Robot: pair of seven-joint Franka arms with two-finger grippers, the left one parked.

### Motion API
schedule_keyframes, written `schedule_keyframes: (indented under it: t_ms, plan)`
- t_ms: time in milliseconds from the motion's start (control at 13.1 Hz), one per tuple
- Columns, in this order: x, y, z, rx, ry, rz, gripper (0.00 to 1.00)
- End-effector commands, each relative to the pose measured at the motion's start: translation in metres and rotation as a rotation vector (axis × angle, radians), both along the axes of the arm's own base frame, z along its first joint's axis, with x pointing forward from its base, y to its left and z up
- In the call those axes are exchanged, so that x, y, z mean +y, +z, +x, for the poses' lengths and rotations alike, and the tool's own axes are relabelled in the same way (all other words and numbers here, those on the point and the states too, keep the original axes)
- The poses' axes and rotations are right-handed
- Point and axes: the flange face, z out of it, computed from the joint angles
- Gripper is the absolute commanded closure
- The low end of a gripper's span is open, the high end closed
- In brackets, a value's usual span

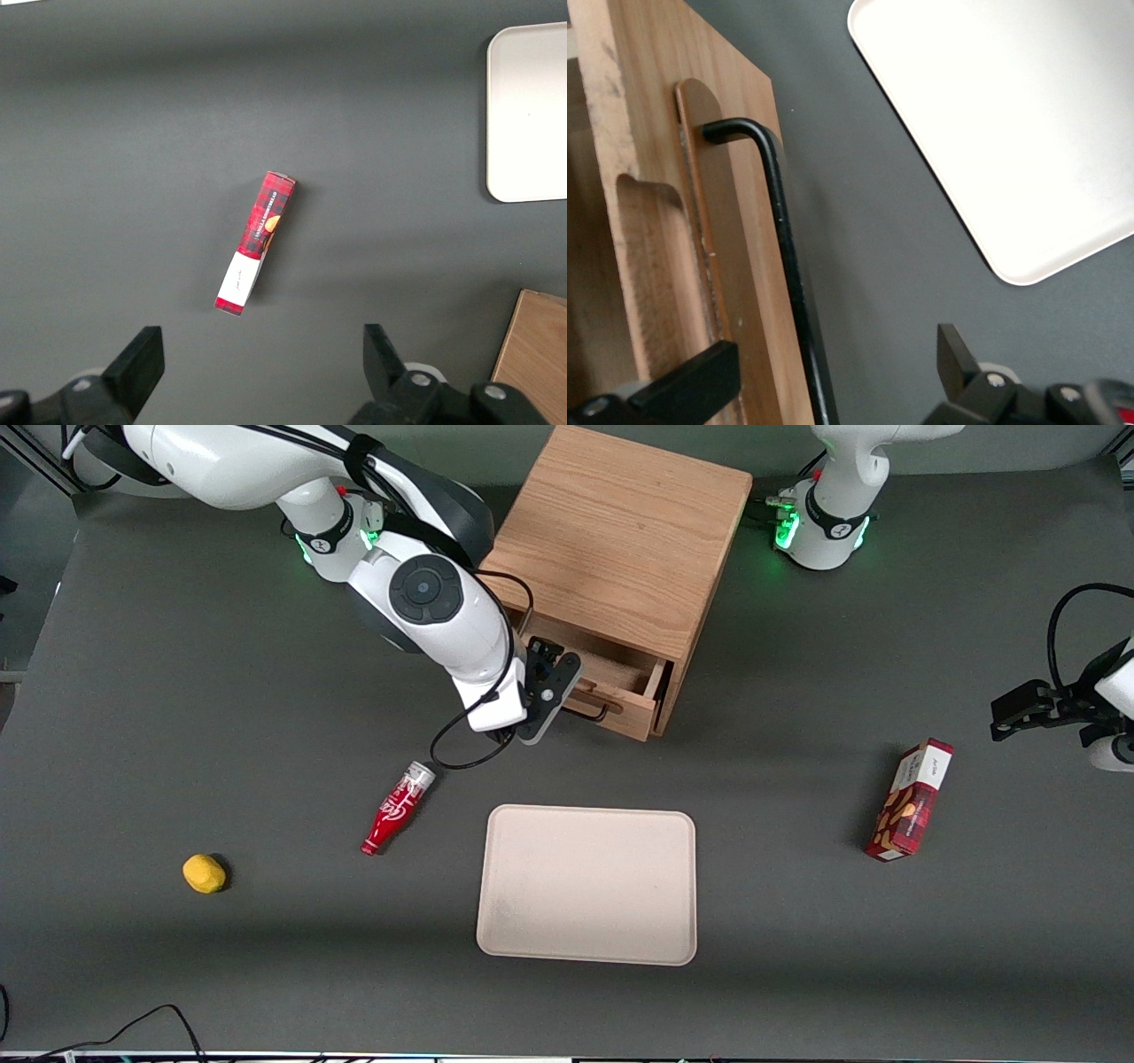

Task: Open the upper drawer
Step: 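Pull the handle outward from the cabinet with the right gripper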

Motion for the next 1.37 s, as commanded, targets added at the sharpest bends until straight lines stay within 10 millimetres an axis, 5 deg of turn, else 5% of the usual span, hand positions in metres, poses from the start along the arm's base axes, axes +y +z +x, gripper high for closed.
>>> schedule_keyframes:
  t_ms: [0, 761, 1293]
  plan:
    - [-0.015, 0.003, 0.013, 0.003, 0.021, 0.003, 0.0]
    - [-0.02, -0.007, 0.023, 0.008, 0.051, 0.032, 0.0]
    - [-0.05, -0.021, 0.059, -0.044, 0.035, 0.04, 0.0]
